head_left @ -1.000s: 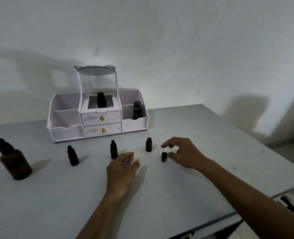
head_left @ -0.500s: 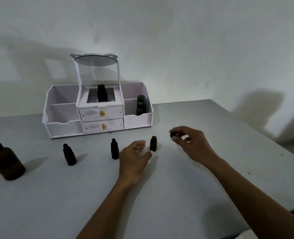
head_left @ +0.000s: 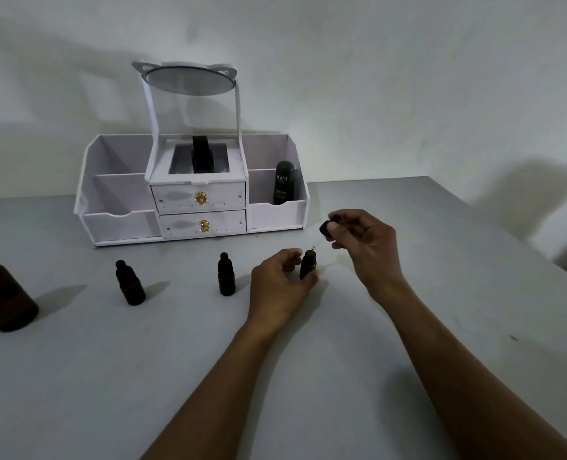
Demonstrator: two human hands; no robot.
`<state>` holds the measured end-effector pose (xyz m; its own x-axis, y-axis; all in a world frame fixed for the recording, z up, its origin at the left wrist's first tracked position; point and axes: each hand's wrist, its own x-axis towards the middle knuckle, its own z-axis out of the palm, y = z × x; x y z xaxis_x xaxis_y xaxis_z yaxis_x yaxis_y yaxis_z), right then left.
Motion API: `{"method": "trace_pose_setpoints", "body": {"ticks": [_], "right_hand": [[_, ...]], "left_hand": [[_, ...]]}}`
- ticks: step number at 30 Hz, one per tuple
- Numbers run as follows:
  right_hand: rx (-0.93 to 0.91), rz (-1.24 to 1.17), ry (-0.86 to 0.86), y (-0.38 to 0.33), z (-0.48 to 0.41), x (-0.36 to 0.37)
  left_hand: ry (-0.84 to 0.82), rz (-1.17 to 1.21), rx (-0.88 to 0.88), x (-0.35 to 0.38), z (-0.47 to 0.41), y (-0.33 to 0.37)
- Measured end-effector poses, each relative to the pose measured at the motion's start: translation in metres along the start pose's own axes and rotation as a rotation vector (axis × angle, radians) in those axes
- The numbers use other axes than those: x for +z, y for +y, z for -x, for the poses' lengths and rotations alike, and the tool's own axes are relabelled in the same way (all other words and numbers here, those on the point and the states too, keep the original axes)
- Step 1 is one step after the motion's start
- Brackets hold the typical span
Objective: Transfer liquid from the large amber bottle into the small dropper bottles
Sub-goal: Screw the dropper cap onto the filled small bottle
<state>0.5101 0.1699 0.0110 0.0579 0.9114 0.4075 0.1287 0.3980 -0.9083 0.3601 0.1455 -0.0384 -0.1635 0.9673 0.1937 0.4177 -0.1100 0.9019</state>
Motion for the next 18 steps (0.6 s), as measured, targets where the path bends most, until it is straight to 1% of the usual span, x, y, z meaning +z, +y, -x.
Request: {"method": "trace_pose_setpoints", "body": {"ticks": [5,13,18], "right_hand": [[-0.019,0.107,-0.051,0.007,-0.001,0.000],[-0.053,0.363,-0.201,0.020,0.005,0.006],[-0.067,0.342,-0.172,0.024,0.006,0.005]], "left_hand": [[0.009,-0.018,0.021,0.001,-0.001,-0.002],[-0.027,-0.027,0.075,-0.001,0.002,-0.001],[-0.022,-0.044,0.087,0.000,0.001,-0.001]]}}
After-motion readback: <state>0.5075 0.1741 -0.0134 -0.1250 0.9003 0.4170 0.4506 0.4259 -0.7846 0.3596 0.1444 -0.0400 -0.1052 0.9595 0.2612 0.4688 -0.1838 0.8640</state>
